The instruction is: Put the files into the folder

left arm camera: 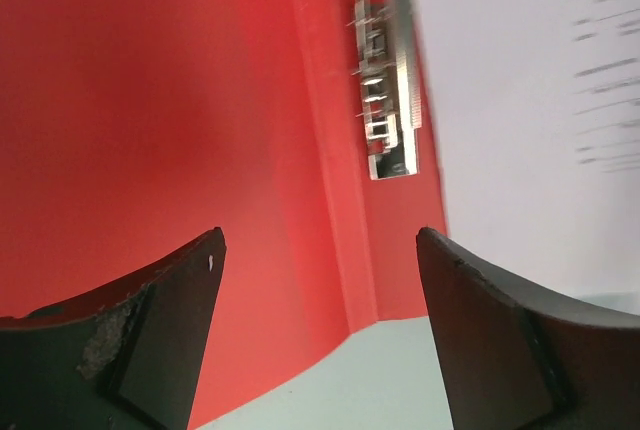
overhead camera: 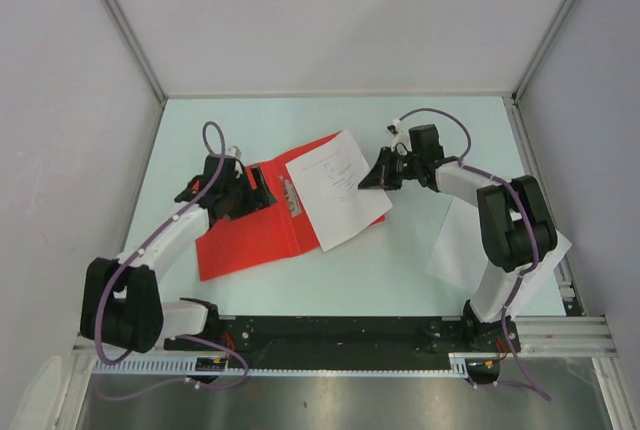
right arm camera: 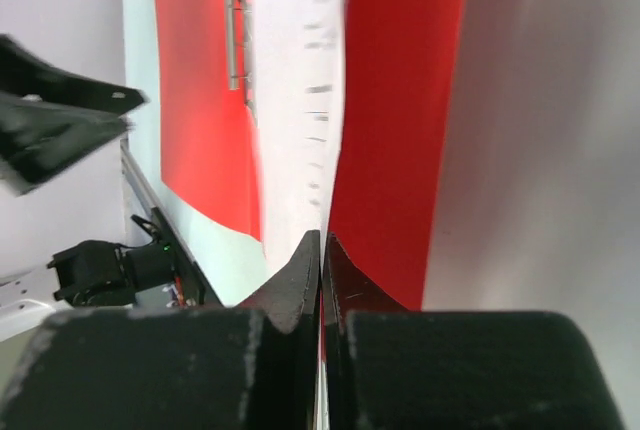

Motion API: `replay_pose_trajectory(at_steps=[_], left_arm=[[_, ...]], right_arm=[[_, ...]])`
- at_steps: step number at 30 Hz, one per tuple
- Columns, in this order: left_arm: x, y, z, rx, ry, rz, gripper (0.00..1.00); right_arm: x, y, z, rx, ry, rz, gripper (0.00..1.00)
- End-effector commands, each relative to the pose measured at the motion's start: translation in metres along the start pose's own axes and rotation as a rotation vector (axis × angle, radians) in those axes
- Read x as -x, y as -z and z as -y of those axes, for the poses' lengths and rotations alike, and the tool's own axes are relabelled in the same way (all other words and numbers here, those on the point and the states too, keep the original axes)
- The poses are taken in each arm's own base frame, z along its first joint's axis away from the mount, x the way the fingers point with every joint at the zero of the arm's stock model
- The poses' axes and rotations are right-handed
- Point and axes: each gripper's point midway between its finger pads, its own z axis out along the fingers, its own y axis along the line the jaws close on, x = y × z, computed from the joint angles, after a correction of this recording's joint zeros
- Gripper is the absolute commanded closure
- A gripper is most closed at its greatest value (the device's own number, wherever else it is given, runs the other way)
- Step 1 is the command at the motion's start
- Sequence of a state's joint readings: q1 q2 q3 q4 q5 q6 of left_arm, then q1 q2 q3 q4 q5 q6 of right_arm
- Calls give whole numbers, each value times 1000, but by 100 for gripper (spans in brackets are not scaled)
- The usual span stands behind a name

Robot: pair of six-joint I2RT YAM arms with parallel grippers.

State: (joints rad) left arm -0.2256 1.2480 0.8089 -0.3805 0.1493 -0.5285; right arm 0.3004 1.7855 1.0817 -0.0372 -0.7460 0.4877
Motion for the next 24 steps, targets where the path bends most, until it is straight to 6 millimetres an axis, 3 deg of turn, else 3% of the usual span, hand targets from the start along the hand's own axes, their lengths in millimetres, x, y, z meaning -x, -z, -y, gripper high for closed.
replay_pose_trajectory(at_steps=[1,8,24], left_arm=[[-10,-24,-28,100,70,22,17],[-21,-37,-37,113,75,0,18],[-6,-22,-27,93,75,49,18]], right_arm=[[12,-6,-31,113,77,33,100],[9,-18,-16,78,45,41,100],[10,-39,-15,75,-18,100,100]])
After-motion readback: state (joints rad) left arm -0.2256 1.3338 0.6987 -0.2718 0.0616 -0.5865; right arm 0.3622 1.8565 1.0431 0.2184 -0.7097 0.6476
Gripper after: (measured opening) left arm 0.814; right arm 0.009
